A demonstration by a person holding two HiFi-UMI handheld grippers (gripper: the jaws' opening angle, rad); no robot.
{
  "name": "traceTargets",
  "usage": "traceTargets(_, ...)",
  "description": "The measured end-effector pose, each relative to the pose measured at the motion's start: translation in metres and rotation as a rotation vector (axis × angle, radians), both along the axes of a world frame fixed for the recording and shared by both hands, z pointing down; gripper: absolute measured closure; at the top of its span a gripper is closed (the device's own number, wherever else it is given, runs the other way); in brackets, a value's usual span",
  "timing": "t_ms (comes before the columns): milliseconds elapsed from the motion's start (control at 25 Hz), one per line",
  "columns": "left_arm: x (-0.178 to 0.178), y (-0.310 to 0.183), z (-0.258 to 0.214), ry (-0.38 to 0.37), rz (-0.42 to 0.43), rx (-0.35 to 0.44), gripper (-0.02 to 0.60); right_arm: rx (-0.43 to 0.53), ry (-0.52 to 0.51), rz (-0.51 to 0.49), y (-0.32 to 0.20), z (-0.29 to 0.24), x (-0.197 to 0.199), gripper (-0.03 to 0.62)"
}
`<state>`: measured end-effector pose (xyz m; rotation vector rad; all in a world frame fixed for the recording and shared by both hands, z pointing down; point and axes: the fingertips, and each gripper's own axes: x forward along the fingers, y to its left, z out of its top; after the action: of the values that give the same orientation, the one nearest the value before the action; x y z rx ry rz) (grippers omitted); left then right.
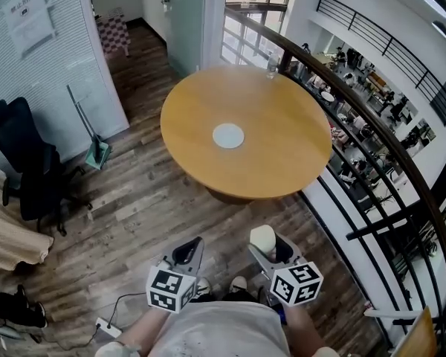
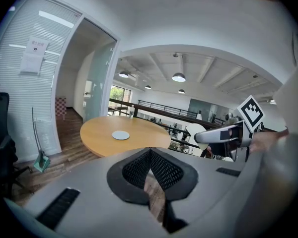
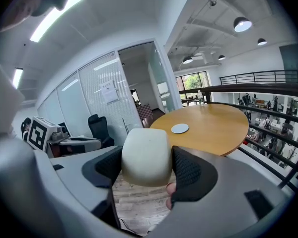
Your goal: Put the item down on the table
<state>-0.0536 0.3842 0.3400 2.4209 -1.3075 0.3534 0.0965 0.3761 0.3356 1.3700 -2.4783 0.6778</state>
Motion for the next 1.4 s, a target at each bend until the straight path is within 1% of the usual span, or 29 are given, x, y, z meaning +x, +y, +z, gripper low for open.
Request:
traceTargets(160,-0.016,0.002,0.006,-0.007,0.005,-0.002,0.558,0.005,0.007,0.006,0.004,0.003,-0.015,0.264)
traceTargets(360,-0.023,0.003,0.008,0.002,0.006,-0.004,0.558,-0.008,0.016,0.008,0.004,0.008,-0.019,0.264)
traceTargets(680,-0.033,-0.024,0.014,0.004,-0.013,-0.002,0.558,-0.018,0.001,-0.003,-0.026,0.016,-0.03,0.264)
traceTargets(920,-0.033,-0.077,0.015,-0.007,-0.026,-0.008,0.558,-0.028,-0.002,-0.009,-0.082,0.022,-0.029,0.264)
traceTargets(1280,-0.014,-0.188,0.017,-0.021,-0.047,-0.021,0.558,-0.056,-0.002,-0.051,-0.198,0.034,-0.016,0.264)
traceTargets(1400,-0.009,-0.226,0.014,-0.052,-0.049,-0.019,0.558,-0.051,-0.012,-0.07,-0.241,0.032,-0.013,0.264)
